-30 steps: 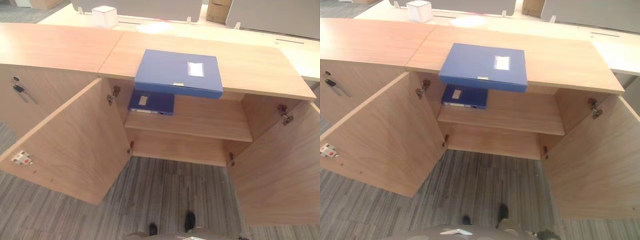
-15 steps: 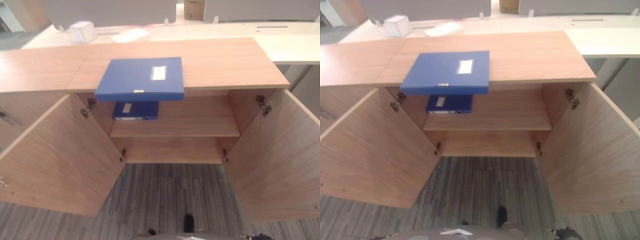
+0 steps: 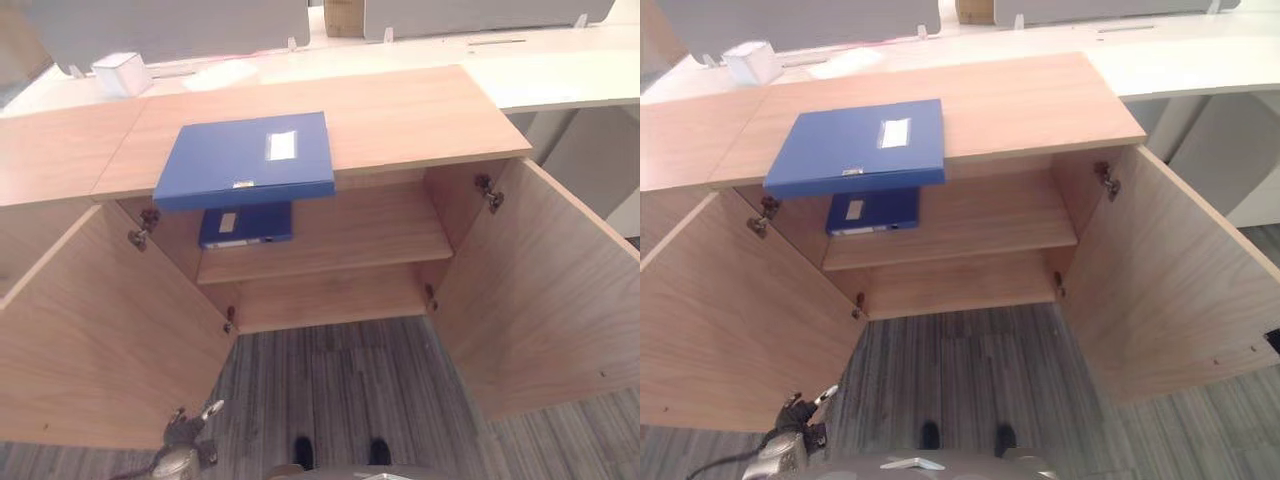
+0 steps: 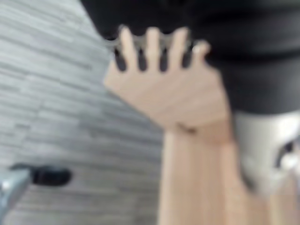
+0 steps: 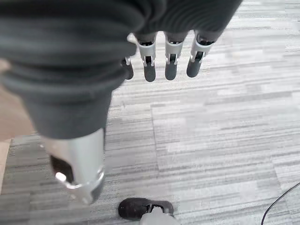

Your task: Put the empty folder in the office cabinet

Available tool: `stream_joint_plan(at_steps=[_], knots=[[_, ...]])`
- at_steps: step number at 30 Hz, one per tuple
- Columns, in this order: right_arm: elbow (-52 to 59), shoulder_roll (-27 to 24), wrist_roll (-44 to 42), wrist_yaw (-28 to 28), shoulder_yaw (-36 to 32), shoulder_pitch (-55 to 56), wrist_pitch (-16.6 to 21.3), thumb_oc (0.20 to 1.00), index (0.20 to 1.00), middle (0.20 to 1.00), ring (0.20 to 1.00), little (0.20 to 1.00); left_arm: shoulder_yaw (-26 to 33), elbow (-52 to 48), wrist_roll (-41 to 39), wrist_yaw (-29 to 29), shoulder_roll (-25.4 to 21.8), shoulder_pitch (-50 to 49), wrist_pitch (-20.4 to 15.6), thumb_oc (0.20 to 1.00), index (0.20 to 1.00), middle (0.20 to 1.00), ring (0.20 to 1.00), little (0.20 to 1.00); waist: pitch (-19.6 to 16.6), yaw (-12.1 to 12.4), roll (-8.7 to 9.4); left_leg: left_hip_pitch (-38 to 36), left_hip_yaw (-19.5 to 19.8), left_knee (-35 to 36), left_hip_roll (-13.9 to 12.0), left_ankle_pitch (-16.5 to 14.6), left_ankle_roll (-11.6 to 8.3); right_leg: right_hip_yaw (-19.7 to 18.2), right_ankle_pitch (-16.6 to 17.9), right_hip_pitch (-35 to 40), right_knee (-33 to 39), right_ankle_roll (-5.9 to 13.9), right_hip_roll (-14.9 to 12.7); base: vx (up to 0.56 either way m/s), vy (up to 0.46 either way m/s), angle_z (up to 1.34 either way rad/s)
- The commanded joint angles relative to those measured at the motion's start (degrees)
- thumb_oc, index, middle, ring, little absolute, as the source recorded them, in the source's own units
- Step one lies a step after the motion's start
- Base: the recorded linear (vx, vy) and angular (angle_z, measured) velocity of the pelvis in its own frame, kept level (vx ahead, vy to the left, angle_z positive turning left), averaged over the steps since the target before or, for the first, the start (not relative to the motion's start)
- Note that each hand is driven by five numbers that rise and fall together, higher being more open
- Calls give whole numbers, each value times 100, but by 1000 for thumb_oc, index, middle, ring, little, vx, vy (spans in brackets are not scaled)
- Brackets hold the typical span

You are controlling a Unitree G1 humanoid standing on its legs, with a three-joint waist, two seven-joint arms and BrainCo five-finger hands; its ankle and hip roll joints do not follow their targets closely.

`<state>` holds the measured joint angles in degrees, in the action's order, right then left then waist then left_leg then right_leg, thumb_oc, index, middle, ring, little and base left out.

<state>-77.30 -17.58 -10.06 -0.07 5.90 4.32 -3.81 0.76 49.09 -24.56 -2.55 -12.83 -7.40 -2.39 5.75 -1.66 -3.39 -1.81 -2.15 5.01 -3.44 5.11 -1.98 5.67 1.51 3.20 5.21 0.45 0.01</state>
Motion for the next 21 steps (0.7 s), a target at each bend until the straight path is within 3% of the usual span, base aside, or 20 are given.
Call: stream_joint_plan(at_steps=[1,12,14,15,17,18,19,21], knots=[[-190,19,116,-41,-111,-331,-19,1000,1000,1000,1000,1000,303,-137,-183,-218,-385,325,-140,1000,1000,1000,1000,1000,-55,43,262,-163,-22,-1,186,-628,-115,-20,-242,247,-21,464,-332,39,29,-2],[-56,193,109,-127,-163,-169,-39,1000,1000,1000,1000,1000,957,-1825,-84,-960,-402,47,-430,1000,1000,1000,1000,1000,-69,108,392,-240,-28,-1,191,-728,-99,-53,-269,306,-21,520,-387,10,7,0],[-11,258,46,-199,-169,-157,3,1000,1000,1000,1000,1000,1056,-2313,995,-1320,-626,0,-419,1000,1000,1000,1000,1000,-65,131,437,-258,-19,-1,186,-756,-108,-66,-281,321,-21,527,-391,15,-3,0],[-10,293,-9,-245,-167,-163,35,1000,1000,1000,1000,1000,1103,-2602,2018,-1583,-863,-50,-317,1000,1000,1000,1000,1000,-67,145,456,-274,-21,-1,184,-768,-116,-62,-285,339,-21,533,-394,0,0,0],[-11,298,-9,-247,-165,-163,37,1000,1000,1000,1000,1000,1107,-2617,2036,-1588,-858,-56,-306,1000,1000,1000,1000,1000,-65,145,460,-277,-22,-1,185,-769,-117,-63,-286,341,-21,533,-394,0,0,0],[-21,309,-31,-261,-172,-161,43,1000,1000,1000,1000,1000,1130,-2749,2509,-1770,-992,-84,-247,1000,1000,1000,1000,1000,-62,153,467,-291,-24,-1,185,-775,-119,-60,-286,354,-21,539,-398,0,0,0],[-91,323,-71,-305,-173,-174,59,1000,1000,1000,1000,1000,1274,-3073,3567,-2200,-1345,-163,-92,1000,1000,1000,1000,1000,-67,177,472,-318,-22,-1,181,-792,-127,-62,-286,373,-21,550,-411,0,0,0],[-124,335,-83,-302,-170,-194,64,1000,1000,1000,1000,1000,1334,-3165,3869,-2295,-1430,-185,-38,1000,1000,1000,1000,1000,-71,180,476,-329,-23,-1,179,-798,-130,-60,-289,386,-21,554,-418,0,0,0]])
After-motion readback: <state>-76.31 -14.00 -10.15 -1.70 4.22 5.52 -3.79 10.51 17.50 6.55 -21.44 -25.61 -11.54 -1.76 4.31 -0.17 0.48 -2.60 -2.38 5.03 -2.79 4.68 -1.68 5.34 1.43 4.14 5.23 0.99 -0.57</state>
